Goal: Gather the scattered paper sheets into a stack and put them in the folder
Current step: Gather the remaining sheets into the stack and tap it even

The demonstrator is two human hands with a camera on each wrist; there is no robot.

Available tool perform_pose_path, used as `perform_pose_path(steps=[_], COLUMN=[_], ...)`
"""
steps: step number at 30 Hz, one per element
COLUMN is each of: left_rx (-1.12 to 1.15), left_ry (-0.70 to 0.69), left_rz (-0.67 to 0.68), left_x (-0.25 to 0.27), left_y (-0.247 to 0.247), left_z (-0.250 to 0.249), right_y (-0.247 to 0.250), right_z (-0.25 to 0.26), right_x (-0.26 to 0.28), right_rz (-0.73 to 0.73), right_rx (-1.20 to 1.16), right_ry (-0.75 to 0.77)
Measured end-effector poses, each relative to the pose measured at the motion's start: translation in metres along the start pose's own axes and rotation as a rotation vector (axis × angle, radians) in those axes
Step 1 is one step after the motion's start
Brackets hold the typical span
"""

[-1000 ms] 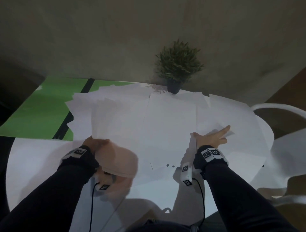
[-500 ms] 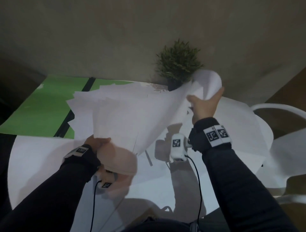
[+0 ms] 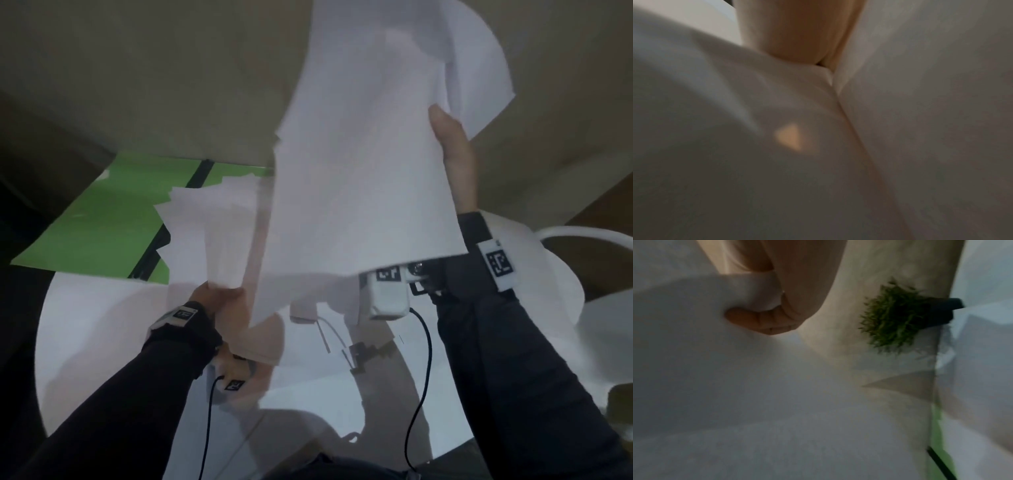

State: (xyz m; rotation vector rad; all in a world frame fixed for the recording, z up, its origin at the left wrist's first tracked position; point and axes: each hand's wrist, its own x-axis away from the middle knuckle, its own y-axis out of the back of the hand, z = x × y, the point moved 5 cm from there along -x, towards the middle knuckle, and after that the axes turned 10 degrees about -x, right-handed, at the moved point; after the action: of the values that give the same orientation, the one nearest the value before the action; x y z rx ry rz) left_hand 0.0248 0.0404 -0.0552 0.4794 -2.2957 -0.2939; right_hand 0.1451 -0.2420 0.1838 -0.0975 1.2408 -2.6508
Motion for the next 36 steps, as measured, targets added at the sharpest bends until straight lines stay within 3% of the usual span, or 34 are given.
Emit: perform_pose_path(steps=[3, 6, 9, 11, 13, 16, 18, 21, 25, 30, 33, 36], left_rx=[0.006, -0.048, -0.032, -0.006, 0.004, 0.082, 0.276, 0.230, -0.088, -0.194, -0.144, -0.084], left_ry=[0.011, 0.033, 0.037, 0.056, 0.059, 0.065, 0.121, 0.100, 0.022, -0.029, 0.009, 0.018], left_rz=[-0.012, -0.015, -0.010, -0.011, -0.054, -0.070, 0.022, 0.149, -0.035, -0.087, -0.099, -0.085], left_x=[0.002, 0.003, -0.007, -0.022, -0.005, -0.005, -0.011, -0.005, -0.020, -0.021, -0.026, -0.025], left_y=[0.000, 0.000, 0.001, 0.003, 0.006, 0.006, 0.000, -0.005, 0.004, 0.004, 0.005, 0.006], left_z=[0.000, 0.002, 0.008, 0.015, 0.003, 0.002, 0.007, 0.006, 0.009, 0.005, 0.009, 0.009], right_y=[0.020, 0.046, 0.092, 0.126, 0.144, 0.152, 0.153, 0.152, 0.145, 0.140, 0.129, 0.127], right_z=[-0.022, -0.037, -0.069, -0.089, -0.106, -0.119, -0.125, -0.137, -0.139, -0.125, -0.143, -0.153], right_x=[0.004, 0.002, 0.000, 0.008, 0.018, 0.029, 0.038, 0.040, 0.032, 0.030, 0.045, 0.057], right_rz=[-0.044, -0.214, -0.396, -0.555, -0.624, -0.582, -0.542, -0.428, -0.332, -0.502, -0.414, -0.227], right_rx=[0.004, 0.422, 0.788, 0.839, 0.849, 1.049, 1.119, 1.117, 1.129, 0.975, 0.808, 0.884], right_ry=[-0.095, -0.078, -0.241, -0.259, -0.278, -0.319, -0.342, -0.416, -0.481, -0.415, -0.637, -0.883])
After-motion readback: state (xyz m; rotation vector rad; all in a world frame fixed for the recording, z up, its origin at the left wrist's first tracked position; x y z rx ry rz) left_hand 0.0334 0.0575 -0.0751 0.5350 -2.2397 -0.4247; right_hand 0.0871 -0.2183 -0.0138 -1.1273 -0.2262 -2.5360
